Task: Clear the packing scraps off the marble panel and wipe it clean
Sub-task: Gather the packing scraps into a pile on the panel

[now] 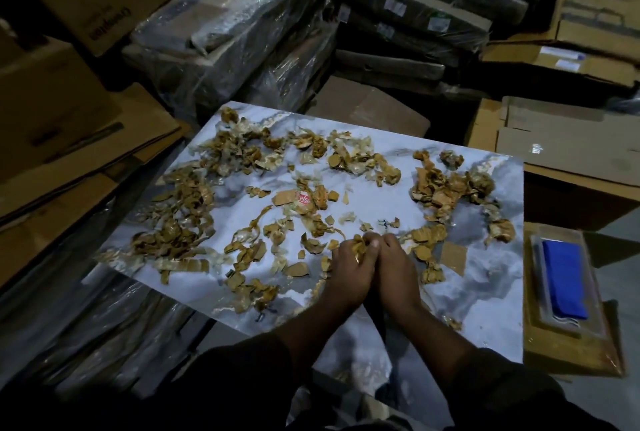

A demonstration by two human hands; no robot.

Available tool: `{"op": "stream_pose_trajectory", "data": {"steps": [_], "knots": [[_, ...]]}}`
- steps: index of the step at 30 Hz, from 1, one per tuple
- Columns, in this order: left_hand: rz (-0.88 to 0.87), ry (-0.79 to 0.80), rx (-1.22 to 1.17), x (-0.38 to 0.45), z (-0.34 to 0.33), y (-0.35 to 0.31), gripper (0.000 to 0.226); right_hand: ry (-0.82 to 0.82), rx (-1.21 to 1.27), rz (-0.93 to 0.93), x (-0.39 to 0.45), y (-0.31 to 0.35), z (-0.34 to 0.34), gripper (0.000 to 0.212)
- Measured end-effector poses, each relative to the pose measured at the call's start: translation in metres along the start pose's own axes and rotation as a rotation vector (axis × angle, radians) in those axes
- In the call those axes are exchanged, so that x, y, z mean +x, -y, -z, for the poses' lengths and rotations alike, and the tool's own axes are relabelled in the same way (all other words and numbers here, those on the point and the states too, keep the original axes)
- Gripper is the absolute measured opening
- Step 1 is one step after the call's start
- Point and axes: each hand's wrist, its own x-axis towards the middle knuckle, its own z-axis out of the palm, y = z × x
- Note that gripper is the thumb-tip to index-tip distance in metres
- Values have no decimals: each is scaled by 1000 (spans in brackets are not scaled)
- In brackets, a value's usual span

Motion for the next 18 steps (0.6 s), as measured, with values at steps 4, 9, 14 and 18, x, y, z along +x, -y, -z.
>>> {"op": "stream_pose_trajectory", "data": {"steps": [4,9,14,18], "knots": [[-19,-142,-64,25,26,-12,92,-106,4,59,33,38,-7,22],[-48,-139,-171,72,82,-20,51,-103,-14,54,86,80,-34,46],[-115,-163,-13,133,126,-4,45,-73,-35,27,132,100,-73,53],[-278,-140,142,165,145,22,35,-14,-13,7,146,98,-107,63]]}}
